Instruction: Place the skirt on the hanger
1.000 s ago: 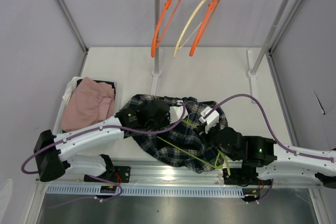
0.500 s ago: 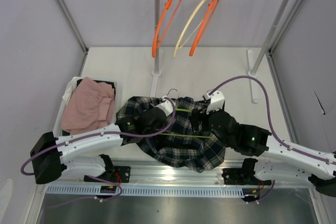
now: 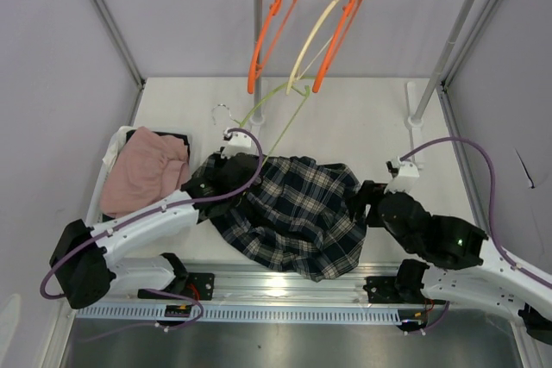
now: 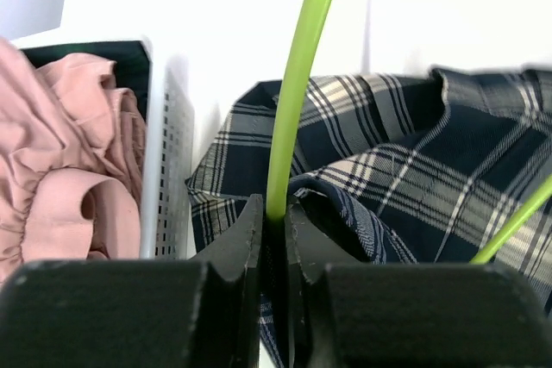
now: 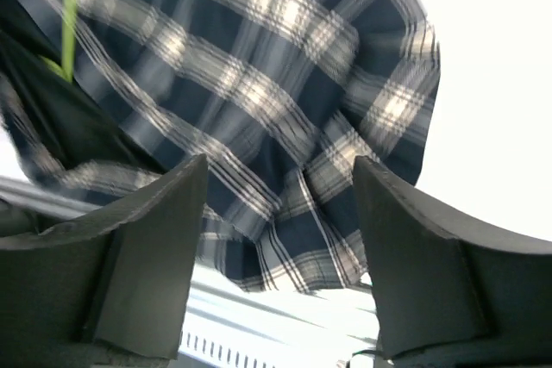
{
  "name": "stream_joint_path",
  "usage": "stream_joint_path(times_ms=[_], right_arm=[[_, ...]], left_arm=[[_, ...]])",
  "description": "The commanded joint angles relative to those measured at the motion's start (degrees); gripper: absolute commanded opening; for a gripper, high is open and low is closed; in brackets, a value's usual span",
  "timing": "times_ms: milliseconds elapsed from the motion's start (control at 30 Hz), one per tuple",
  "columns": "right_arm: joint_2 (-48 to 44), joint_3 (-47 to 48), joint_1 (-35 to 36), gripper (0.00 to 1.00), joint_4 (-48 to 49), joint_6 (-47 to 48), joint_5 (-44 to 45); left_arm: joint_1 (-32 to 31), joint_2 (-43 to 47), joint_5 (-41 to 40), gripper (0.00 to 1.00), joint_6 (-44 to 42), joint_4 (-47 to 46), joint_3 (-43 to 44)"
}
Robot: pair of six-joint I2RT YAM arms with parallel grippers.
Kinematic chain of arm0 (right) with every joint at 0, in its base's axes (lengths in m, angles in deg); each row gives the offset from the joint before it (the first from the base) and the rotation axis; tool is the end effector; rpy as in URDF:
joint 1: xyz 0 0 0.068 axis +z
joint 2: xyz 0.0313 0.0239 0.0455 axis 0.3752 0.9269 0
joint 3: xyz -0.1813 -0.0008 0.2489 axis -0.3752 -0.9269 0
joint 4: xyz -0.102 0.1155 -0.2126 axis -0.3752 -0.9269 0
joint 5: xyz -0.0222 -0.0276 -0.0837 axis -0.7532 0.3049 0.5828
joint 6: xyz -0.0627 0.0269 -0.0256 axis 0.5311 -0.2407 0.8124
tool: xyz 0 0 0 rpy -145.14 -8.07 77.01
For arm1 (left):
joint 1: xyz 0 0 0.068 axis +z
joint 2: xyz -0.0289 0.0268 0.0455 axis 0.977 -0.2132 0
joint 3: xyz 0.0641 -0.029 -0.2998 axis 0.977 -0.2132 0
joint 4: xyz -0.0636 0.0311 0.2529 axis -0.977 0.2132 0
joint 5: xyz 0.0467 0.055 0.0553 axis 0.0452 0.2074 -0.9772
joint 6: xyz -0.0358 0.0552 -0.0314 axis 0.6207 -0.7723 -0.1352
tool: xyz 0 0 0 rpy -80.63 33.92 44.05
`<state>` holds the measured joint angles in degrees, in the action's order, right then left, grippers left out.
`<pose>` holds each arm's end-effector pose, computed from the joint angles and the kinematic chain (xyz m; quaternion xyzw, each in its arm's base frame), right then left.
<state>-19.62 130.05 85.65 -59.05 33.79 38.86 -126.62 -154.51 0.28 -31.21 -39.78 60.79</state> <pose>0.0796 0.0774 0.3354 0.0044 0.8530 0.1852 0.4879 0.1926 -0.1502 0.2822 0.0751 0.8410 0.1320 0.5192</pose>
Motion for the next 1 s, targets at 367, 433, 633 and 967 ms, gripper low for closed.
stream_joint_path(times_ms=[367, 433, 633, 967], right_arm=[[13.5, -14.9, 17.7, 0.59, 14.4, -10.7, -4.7], [14.9, -16.3, 19.1, 0.59, 16.6, -10.7, -5.2], [19.3, -18.4, 20.1, 0.6, 20.3, -12.5, -4.4], [21.4, -17.9, 15.2, 0.22, 20.1, -12.0, -2.6]], left_arm=[[1.3, -1.2, 0.0, 0.0, 6.0, -1.1, 4.8], [1.4, -0.5, 1.2, 0.0, 6.2, -1.2, 4.4], [1.2, 0.8, 3.8, 0.0, 6.4, -0.6, 2.8], [0.0, 2.9, 7.9, 0.0, 4.4, 1.6, 2.5]])
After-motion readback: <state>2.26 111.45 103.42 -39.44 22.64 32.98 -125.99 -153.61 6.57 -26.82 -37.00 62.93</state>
